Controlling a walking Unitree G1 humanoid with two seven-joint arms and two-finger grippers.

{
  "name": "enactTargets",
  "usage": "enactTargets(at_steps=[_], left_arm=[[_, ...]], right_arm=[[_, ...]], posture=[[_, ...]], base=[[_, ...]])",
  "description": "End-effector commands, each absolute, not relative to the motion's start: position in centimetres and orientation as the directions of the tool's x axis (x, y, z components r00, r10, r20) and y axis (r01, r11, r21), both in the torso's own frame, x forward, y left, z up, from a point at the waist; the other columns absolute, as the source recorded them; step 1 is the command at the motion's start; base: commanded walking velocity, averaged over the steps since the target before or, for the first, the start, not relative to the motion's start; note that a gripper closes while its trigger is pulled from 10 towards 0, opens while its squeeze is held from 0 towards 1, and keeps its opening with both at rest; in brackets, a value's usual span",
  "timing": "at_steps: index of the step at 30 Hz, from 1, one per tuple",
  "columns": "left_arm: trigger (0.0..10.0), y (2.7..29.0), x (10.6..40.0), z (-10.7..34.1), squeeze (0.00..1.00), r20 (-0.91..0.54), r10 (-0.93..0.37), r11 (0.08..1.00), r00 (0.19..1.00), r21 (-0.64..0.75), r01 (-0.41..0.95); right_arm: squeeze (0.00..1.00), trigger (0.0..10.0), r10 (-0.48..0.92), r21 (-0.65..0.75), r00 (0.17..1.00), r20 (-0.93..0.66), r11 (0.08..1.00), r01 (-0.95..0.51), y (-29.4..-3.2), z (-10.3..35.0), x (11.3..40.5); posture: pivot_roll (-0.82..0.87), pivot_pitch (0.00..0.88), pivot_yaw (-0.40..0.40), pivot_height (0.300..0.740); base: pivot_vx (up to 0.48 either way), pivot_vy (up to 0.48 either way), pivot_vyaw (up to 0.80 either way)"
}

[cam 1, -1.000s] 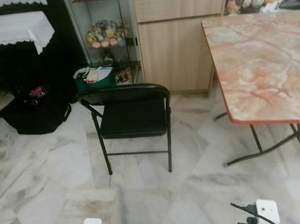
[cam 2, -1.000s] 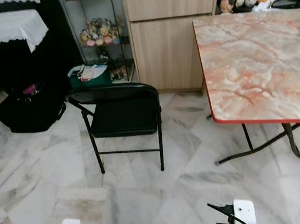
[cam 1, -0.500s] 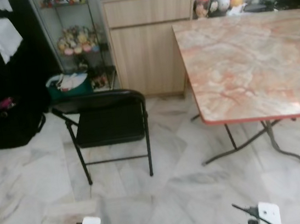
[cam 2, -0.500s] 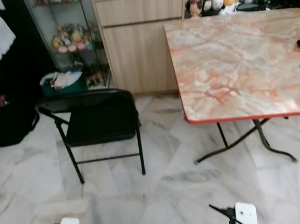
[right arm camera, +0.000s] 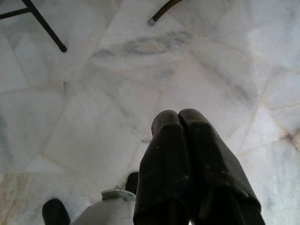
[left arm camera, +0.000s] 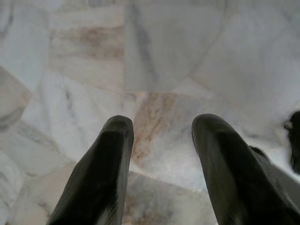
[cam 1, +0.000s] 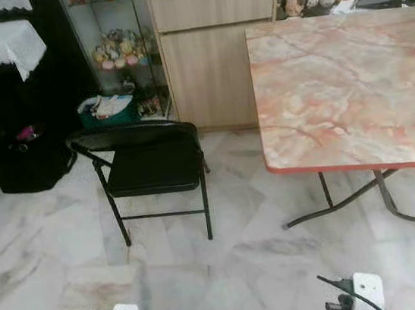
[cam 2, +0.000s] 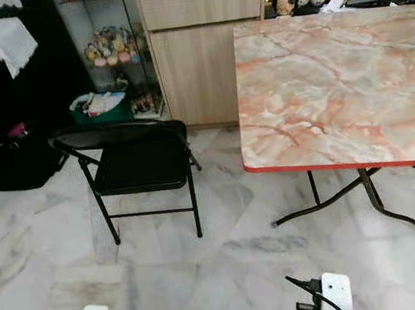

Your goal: Hang hanger

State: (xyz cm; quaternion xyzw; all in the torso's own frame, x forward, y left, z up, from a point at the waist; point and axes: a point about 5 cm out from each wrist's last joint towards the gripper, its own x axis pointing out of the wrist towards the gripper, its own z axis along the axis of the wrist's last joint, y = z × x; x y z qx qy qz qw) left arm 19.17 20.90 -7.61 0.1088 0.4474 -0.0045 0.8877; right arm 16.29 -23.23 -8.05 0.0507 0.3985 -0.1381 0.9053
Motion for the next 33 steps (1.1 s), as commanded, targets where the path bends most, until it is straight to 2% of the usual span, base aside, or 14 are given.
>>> enactTargets(at_steps=[1,33], left_arm=[[10.0,21.47,18.84,-7.68,0.0,-0.802,0.102,0.971,0.588,0.208,0.116],[10.0,21.46,18.97,-7.6,0.0,-0.8,0.093,0.972,0.593,0.201,0.119]], right_arm=[[0.0,10.0,-0.201,-0.002,0.647,-0.736,0.956,0.294,-22.87,-8.07,16.49],[0.0,10.0,-0.192,0.003,0.648,-0.737,0.958,0.287,-22.8,-8.04,16.61]], posture=[[-0.14,0.0,0.047,0.74],[-0.14,0.0,0.045,0.74]], base=[[0.0,-0.247,0.0],[0.0,-0.25,0.0]])
